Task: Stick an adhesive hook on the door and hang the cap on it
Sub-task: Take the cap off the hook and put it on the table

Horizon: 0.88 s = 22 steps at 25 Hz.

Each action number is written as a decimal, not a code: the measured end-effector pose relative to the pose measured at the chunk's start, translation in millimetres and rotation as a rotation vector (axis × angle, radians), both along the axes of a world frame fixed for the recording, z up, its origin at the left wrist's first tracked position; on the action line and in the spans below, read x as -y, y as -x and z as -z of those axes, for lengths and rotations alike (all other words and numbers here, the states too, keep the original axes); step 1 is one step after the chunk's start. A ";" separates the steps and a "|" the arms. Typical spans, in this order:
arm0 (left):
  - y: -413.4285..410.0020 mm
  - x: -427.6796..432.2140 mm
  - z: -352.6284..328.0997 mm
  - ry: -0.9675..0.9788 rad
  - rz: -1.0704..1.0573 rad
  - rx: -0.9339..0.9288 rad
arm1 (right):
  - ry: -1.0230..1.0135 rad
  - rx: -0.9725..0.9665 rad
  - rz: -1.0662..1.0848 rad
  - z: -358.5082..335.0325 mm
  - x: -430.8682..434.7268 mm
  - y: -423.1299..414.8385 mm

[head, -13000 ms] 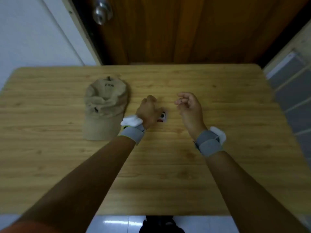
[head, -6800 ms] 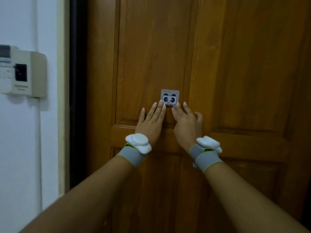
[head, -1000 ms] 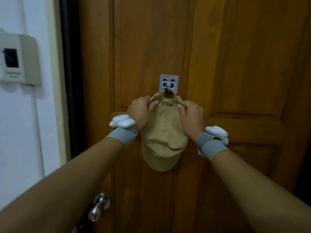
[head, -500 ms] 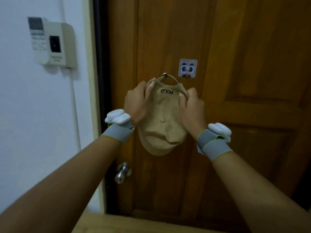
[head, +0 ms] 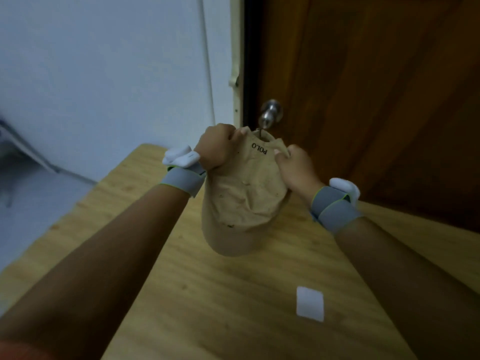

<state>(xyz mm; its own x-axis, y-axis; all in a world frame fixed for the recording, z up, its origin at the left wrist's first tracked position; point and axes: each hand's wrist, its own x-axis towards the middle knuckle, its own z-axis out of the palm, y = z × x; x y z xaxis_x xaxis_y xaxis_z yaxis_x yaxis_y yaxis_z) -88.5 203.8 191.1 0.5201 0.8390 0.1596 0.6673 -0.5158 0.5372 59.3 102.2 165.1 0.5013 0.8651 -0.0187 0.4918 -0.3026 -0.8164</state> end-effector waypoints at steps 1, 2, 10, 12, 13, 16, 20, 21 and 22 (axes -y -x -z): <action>9.2 3.4 19.1 0.039 -0.006 -0.041 | 0.055 -0.050 -0.009 20.4 4.5 10.4; 15.1 5.5 32.5 0.067 -0.004 -0.075 | 0.093 -0.083 -0.014 35.3 7.6 17.4; 17.0 -17.4 120.1 0.227 0.038 -0.131 | 0.197 -0.127 0.087 116.7 -2.2 30.5; 6.7 -26.3 134.7 0.269 0.040 -0.156 | 0.213 -0.058 0.130 127.2 -8.7 22.3; 0.9 -31.2 143.3 0.291 0.035 -0.162 | 0.235 -0.029 0.146 133.5 -12.8 17.1; -9.9 -35.9 159.8 0.313 0.000 -0.177 | 0.306 -0.038 0.148 147.4 -21.8 4.5; -17.8 -39.4 170.0 0.307 -0.007 -0.213 | 0.292 -0.119 0.179 160.7 -25.8 -8.4; -16.4 -39.8 169.9 0.293 -0.016 -0.216 | 0.277 -0.145 0.188 161.7 -24.6 -9.6; -15.5 -38.7 168.3 0.274 -0.035 -0.220 | 0.257 -0.169 0.201 162.0 -22.5 -11.8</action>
